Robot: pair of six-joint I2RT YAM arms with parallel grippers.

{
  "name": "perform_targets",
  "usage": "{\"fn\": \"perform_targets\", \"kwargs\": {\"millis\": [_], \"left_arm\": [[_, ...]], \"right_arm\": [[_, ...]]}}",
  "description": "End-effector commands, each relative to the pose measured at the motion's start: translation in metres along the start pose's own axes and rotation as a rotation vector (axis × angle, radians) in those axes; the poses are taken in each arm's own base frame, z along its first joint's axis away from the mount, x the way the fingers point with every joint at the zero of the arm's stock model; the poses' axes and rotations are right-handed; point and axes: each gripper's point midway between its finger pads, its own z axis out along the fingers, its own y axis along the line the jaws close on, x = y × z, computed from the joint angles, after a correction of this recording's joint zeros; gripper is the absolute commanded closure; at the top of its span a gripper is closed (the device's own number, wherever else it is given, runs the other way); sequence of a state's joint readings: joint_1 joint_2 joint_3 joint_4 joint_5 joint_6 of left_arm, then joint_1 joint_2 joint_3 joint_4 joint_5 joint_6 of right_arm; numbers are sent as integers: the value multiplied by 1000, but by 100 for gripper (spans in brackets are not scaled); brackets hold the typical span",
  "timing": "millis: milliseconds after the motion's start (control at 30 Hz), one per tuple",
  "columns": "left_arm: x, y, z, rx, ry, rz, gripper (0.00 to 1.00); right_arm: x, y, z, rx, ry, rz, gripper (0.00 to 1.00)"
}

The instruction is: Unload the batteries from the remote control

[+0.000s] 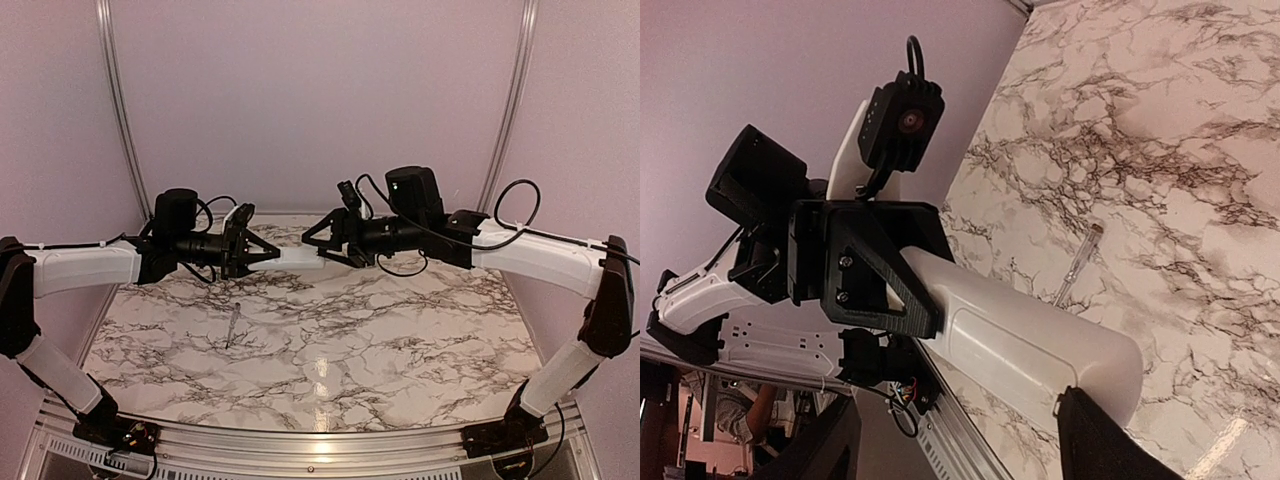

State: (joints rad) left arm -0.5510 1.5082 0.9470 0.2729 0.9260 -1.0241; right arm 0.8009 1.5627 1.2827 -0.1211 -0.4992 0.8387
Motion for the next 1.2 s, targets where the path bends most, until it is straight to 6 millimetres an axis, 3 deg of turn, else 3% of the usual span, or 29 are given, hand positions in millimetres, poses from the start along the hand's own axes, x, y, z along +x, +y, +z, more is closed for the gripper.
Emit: {"fn": "perform_targets", "kwargs": {"millis": [0,1167], "left_arm": [[7,-58,-6,148,28,200,100],[15,-45,-6,129,44,197,100]], "right_arm": [[14,14,5,-84,50,-4,34],[9,59,4,-343,59,-32,32]]}}
